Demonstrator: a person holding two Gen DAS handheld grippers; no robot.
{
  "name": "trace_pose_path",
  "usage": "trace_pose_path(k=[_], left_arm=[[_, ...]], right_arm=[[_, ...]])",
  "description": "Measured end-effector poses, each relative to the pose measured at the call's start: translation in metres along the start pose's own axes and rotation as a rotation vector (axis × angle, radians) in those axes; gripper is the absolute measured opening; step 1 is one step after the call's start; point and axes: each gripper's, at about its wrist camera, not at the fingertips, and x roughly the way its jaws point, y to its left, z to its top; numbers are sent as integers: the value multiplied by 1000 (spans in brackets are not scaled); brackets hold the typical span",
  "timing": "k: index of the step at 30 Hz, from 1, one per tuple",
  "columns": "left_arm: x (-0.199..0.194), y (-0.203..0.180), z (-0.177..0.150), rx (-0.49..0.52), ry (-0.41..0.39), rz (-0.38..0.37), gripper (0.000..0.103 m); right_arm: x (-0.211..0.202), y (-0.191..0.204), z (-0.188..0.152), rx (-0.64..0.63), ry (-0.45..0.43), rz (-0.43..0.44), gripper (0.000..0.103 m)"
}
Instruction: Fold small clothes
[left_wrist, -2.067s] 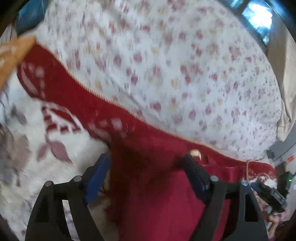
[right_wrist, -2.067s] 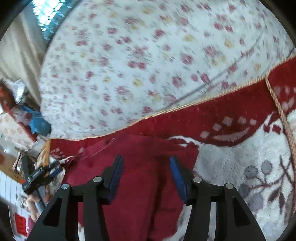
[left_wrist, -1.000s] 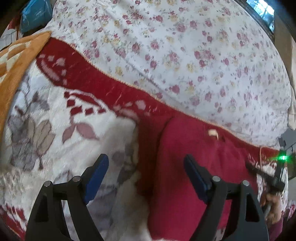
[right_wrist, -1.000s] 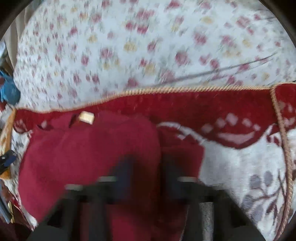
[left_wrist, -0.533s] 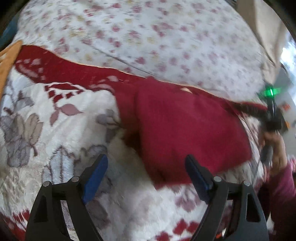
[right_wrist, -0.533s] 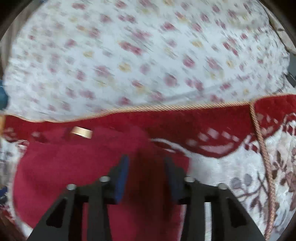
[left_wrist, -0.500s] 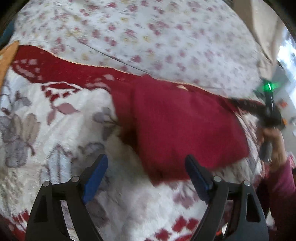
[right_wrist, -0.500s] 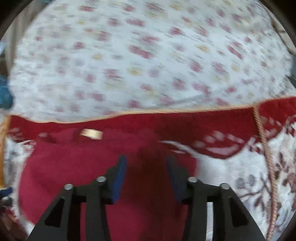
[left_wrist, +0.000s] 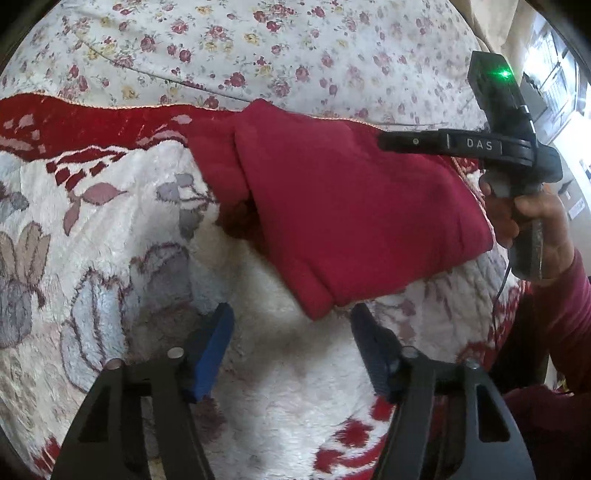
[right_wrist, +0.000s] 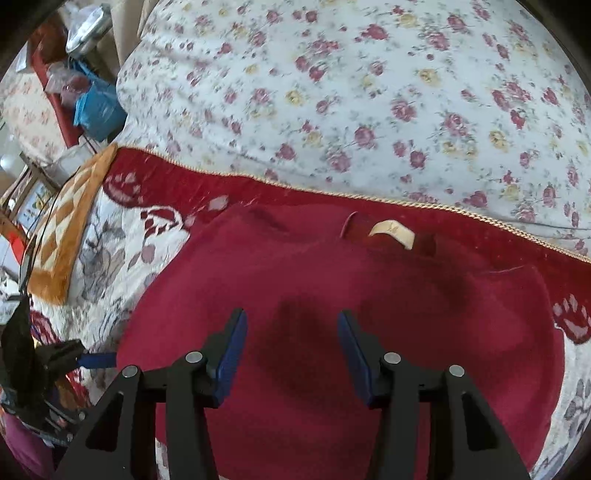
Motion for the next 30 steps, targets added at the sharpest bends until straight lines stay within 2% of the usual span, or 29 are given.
trace_pose_path(k=[5, 6, 7, 10, 12, 14, 17, 21, 25, 30], left_arm=[[8, -2, 4, 1, 3, -27, 62], [10, -3, 4, 6, 6, -25, 53], [13, -4, 5, 17, 18, -21, 35], [15, -8, 4, 41, 39, -48, 12], [8, -10, 3, 69, 29, -24, 8], [0, -4, 2, 66, 20, -3, 7], [-14, 12, 2, 7, -20, -27, 7], [-14, 5, 2, 49, -10, -6, 7], [-6, 3, 0, 50, 16, 10, 8], [1, 5, 1, 34, 31, 15, 8]], right_arm=[[6, 0, 0, 17, 14, -3, 58], [6, 0, 0, 19, 15, 0, 58], [7, 0, 0, 20, 17, 4, 58], [7, 3, 1, 9, 16, 10, 58], [6, 5, 3, 4, 14, 18, 58], [6, 8, 5, 2, 12, 25, 58], [11, 12, 11, 7, 13, 46, 58], [25, 18, 24, 42, 1, 77, 59], [47, 23, 47, 106, -14, 93, 72], [92, 42, 76, 90, 38, 90, 73]])
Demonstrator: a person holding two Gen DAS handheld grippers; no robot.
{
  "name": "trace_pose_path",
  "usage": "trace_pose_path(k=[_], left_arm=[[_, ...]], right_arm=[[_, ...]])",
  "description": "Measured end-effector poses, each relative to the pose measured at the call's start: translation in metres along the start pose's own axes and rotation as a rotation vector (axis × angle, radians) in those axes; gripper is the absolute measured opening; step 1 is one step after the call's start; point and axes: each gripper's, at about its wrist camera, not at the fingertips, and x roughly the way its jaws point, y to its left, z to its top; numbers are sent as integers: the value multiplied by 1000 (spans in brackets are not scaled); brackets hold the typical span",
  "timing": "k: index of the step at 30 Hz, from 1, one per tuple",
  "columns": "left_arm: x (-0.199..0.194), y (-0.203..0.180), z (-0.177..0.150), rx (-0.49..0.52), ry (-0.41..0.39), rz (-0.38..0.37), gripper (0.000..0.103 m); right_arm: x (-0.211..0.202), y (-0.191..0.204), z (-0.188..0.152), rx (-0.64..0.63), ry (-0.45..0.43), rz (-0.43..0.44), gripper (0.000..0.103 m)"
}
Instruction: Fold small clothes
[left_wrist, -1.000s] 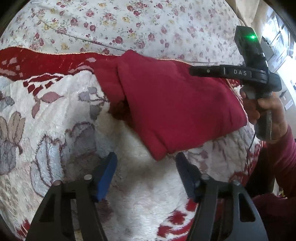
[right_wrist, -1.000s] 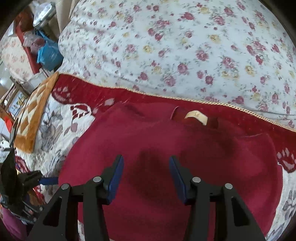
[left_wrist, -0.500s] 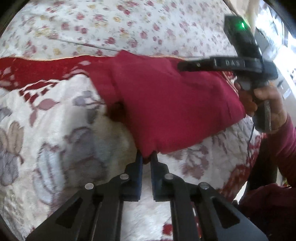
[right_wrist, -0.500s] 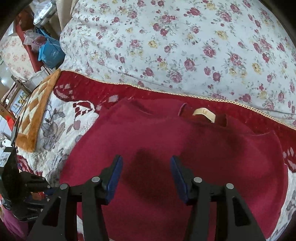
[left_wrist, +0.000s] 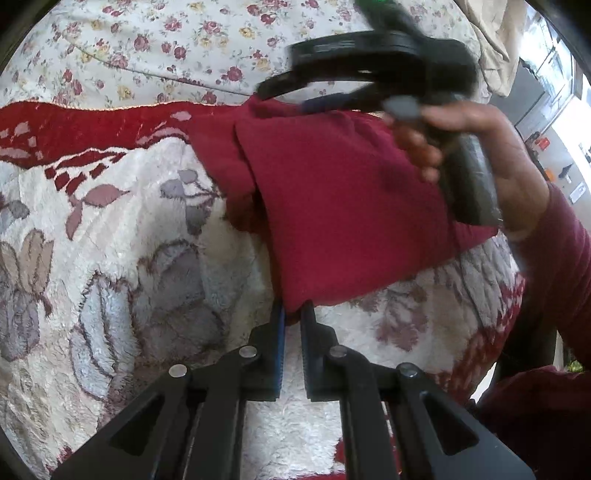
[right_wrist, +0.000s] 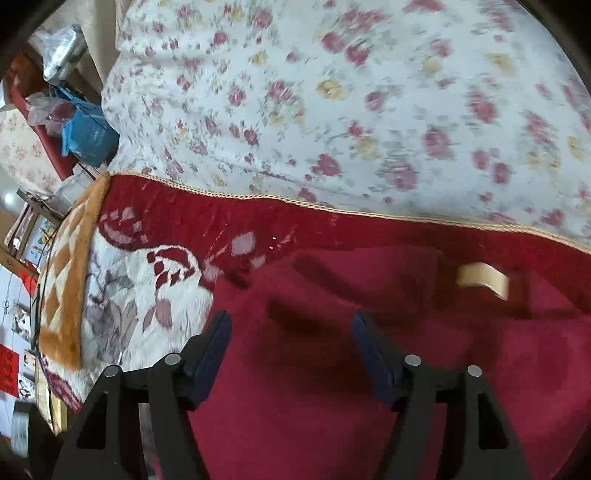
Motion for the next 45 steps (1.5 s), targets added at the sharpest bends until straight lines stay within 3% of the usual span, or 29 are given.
trace_pose_path(k=[1, 2, 3, 4, 8, 11, 13, 16, 17, 20, 22, 25, 30, 34, 40, 45], left_arm=[[0, 0, 0, 0, 1, 1, 8], [0, 0, 1, 0, 1, 3, 8], [1, 1, 2, 0, 1, 6, 9], [1, 1, 3, 0, 3, 8, 9], [5, 1, 12, -11, 8, 31, 19], [5, 2, 16, -14, 5, 61, 30], [5, 3, 17, -12, 1, 87, 39], [4, 6, 17, -16, -3, 109, 43], [3, 6, 17, -16, -7, 116, 45], [-1, 3, 18, -10, -28, 153, 53], [-4, 3, 19, -18, -47, 190, 64], [-9, 1, 23, -41, -77, 241, 69], [-24, -10, 36, -32, -168, 371, 71], [-32, -5, 49, -99, -230, 354, 72], [-27, -5, 60, -133, -241, 374, 72], [-16, -12, 69, -150, -239, 391, 72]], right_arm=[[10, 4, 3, -19, 21, -7, 73], [20, 8, 5, -39, 42, -29, 64], [31, 14, 6, -82, 52, -80, 50], [36, 19, 7, -115, 49, -106, 30], [54, 32, 13, -165, 6, -176, 22], [56, 35, 15, -176, -11, -206, 25], [40, 33, 11, -173, -24, -174, 28], [5, 21, -3, -136, -45, -95, 60], [-5, 17, -8, -136, -60, -88, 64], [-29, 10, -27, -161, -73, -92, 65], [-29, 9, -35, -178, -63, -112, 64], [-16, 9, -38, -189, -43, -165, 62], [7, 13, -34, -157, -47, -174, 66], [-23, 3, -42, -144, -59, -114, 65], [-108, -66, -81, -71, -150, -190, 71], [-159, -143, -118, 51, -184, -361, 71]])
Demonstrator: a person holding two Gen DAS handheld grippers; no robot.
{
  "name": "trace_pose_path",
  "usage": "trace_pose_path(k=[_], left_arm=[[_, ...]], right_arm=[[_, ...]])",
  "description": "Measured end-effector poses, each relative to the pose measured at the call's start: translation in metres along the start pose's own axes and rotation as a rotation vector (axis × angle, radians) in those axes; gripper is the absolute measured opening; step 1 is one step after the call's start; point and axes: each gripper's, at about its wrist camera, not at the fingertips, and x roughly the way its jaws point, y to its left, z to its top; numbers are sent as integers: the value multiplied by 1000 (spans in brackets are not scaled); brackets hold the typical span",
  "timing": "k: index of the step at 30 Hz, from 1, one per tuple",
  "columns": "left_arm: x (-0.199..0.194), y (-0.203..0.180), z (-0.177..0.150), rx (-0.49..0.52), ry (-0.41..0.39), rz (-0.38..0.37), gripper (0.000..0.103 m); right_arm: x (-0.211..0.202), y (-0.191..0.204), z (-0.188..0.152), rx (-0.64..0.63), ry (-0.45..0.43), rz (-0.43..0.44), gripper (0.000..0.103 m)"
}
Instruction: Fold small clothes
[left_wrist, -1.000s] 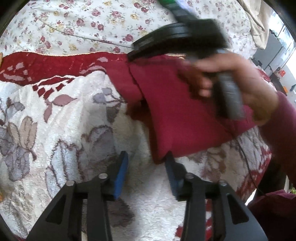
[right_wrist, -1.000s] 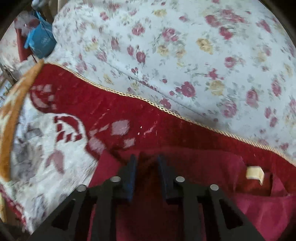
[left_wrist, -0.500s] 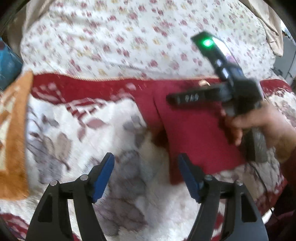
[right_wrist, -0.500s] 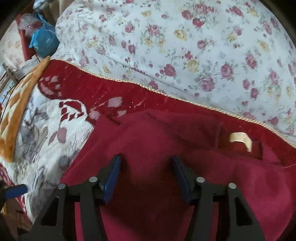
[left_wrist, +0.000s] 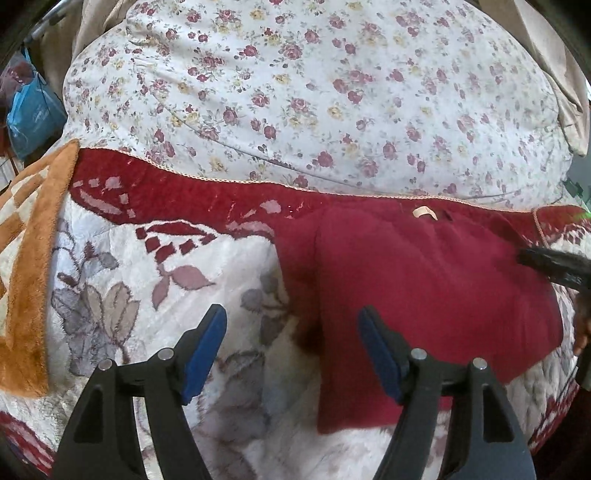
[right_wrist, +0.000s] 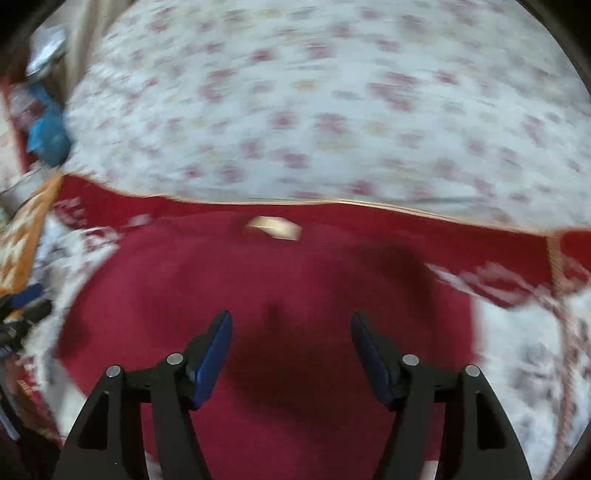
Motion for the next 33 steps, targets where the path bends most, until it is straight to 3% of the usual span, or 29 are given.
trace_pose_path(k=[7, 11, 13, 19, 21, 22, 23, 28, 33], left_arm=[[20, -18, 11, -10, 12, 10, 72], [36, -25, 12, -10, 50, 23, 72], [38, -25, 12, -21, 55, 25, 72], [51, -23, 16, -56, 66, 33, 73], [56, -20, 17, -75, 78, 30, 73], [58, -19, 18, -83, 81, 28, 74], [60, -18, 18, -88, 82, 29, 75], [69, -12, 19, -109, 87, 37, 84], [71, -6, 21, -140, 91, 37, 84]], right_arm=[[7, -48, -23, 17, 59, -119, 69], [19, -71, -31, 117, 86, -26, 69], [7, -78, -29, 151, 70, -27, 69], [-10, -61, -5, 92, -23, -5, 69], [4, -50, 6, 61, -17, 11, 61], [11, -46, 9, 50, -6, 17, 49], [24, -40, 14, 36, 16, 25, 43], [75, -44, 22, 47, 70, -47, 42], [55, -36, 28, 74, 52, -54, 46]])
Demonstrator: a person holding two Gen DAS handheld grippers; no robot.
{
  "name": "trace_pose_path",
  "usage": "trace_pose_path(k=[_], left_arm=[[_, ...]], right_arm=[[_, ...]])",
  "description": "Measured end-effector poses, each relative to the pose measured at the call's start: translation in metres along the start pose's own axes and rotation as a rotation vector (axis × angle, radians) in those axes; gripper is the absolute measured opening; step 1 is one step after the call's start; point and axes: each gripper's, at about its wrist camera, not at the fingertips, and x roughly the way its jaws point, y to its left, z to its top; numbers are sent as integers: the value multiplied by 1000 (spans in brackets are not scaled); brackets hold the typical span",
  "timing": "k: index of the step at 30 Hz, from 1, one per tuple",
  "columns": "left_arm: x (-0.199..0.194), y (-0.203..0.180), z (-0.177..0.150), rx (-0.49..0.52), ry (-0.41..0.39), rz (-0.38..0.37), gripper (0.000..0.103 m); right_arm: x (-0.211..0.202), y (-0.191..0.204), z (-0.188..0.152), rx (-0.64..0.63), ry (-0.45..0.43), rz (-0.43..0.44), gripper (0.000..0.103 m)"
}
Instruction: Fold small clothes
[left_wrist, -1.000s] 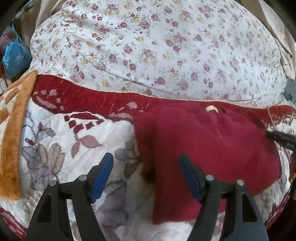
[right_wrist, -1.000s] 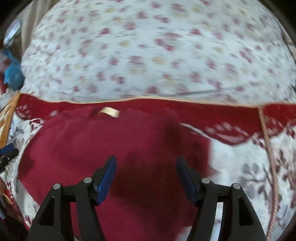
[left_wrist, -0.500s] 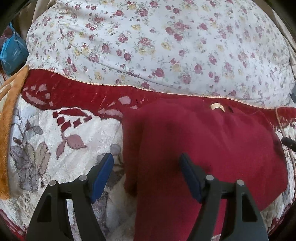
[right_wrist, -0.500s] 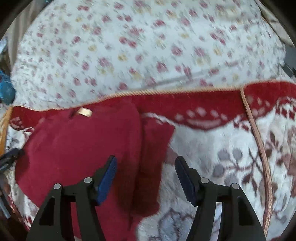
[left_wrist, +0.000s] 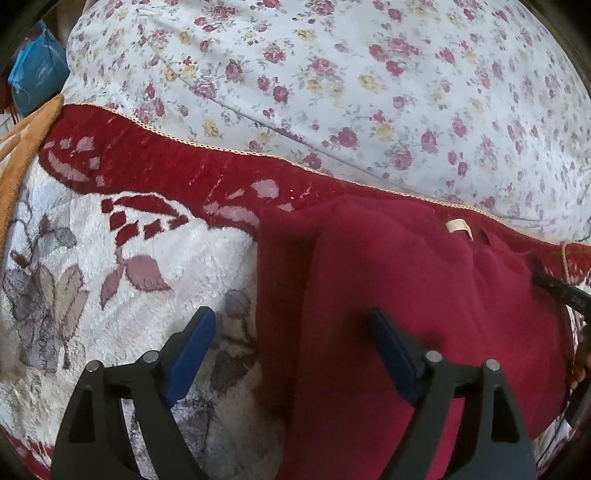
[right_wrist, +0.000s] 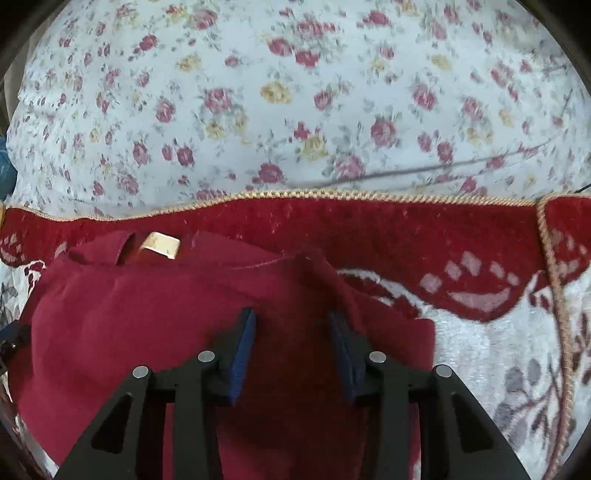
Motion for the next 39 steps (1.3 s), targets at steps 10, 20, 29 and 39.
trace_pose_path(k=[10, 20, 29, 39], left_arm=[[-8, -1, -4, 24, -18, 13, 84], [-20, 7, -11, 32, -32, 4, 84], [-35, 30, -27, 21, -9, -54, 84], [-31, 46, -39, -5, 44, -120, 84]], right_arm=[[21, 56, -5, -152, 35, 44, 55], [-10, 116, 7, -190, 18, 190, 57], [28, 223, 19, -320, 84, 334, 51], [60, 281, 38, -331, 184, 329, 71]])
